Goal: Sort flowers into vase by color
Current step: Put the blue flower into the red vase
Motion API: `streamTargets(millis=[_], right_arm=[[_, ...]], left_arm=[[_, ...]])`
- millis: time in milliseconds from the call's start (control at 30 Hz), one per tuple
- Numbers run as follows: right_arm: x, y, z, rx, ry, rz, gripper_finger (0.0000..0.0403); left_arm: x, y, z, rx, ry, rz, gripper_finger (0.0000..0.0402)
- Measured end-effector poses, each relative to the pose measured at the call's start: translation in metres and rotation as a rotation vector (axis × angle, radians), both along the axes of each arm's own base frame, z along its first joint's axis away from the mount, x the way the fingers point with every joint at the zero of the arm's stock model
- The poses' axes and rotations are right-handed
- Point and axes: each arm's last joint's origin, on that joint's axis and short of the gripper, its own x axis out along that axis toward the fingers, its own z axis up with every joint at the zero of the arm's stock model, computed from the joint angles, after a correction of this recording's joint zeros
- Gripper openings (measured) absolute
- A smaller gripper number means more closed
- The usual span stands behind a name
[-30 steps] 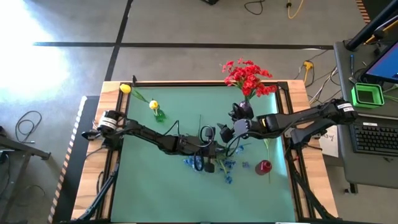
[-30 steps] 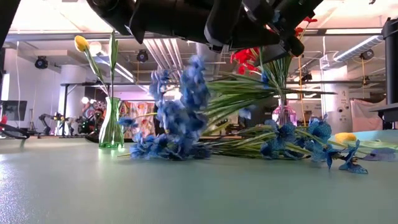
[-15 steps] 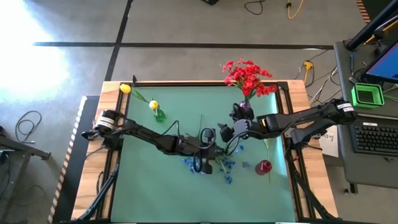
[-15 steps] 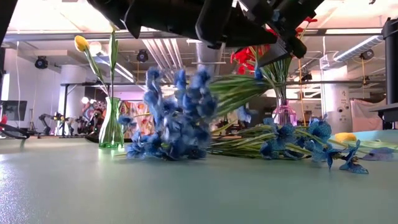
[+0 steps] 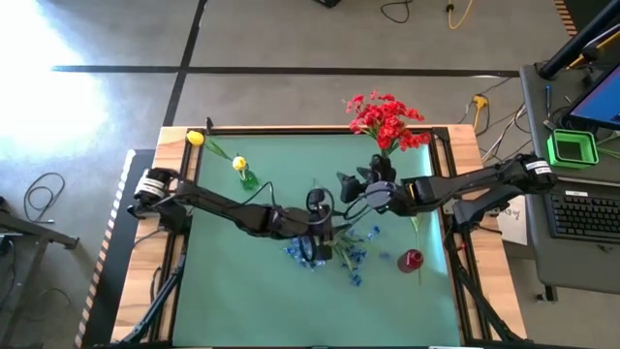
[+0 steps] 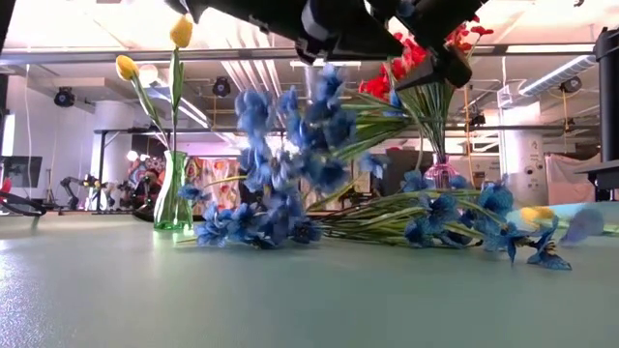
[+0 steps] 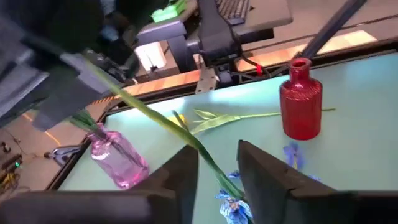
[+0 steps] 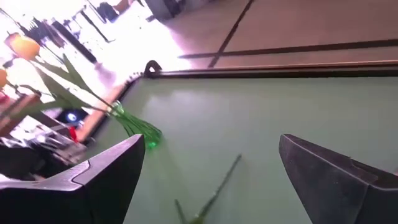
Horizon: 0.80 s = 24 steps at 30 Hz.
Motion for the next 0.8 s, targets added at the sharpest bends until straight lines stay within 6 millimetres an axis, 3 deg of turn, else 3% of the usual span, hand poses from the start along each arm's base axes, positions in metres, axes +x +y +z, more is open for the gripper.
streamTargets(millis=[233,333,467,800], right_arm=[[0.000,-0.001,0.001,-0.007,-0.022,-0.025,0.0364],[0.001,-0.001,0.001,-0.008,-0.020,-0.025,0.0364],[0.002,-0.002,-0.001,-0.013,-0.010,-0.025,0.0364],[0.002,-0.002,0.000,-0.030,0.009,-0.012,0.0364]], left_arm=[[-0.010,0.003,0.016,-0.007,0.010,0.009,0.0185],[-0.009,0.003,0.026,-0.037,-0.083,0.010,0.0201],[-0.004,0.007,0.031,-0.084,-0.196,0.082,0.0205],[0.004,0.015,0.021,-0.128,-0.239,0.153,0.0180]])
